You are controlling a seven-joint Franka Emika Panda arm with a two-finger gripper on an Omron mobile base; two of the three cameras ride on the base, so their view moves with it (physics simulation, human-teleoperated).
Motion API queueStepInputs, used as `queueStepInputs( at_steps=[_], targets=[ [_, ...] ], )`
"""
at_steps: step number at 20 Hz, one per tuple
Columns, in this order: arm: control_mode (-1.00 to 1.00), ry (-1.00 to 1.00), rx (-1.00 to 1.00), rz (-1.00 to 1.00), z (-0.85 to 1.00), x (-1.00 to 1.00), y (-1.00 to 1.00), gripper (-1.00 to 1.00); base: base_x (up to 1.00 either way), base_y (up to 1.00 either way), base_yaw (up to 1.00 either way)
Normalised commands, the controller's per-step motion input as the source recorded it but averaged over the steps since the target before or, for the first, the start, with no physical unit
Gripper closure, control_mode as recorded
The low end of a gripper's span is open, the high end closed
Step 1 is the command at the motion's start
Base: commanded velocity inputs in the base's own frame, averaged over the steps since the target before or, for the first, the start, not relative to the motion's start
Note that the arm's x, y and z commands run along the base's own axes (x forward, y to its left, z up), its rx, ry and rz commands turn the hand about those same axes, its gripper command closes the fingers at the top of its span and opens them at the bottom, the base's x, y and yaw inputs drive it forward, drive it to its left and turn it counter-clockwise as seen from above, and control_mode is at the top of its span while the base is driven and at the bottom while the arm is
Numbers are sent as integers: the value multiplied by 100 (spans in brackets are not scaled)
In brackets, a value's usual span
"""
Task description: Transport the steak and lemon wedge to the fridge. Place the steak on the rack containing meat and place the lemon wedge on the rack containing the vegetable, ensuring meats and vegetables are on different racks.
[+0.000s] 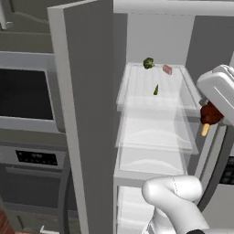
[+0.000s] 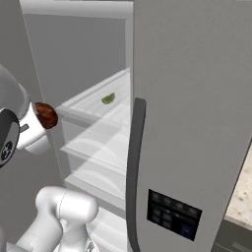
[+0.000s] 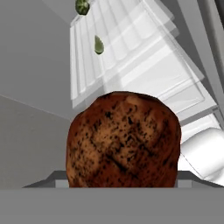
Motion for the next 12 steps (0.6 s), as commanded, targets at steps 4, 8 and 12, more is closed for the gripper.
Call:
queueStepInputs(
  at_steps=[4,8,12],
  targets=[
    [100,0,0,0,0,0,0,100,9,-1,-28],
    [-100,0,0,-5,0,28,0,100,12,0,-10],
    [-100,1,0,0,0,59,0,100,0,0,0]
  ],
)
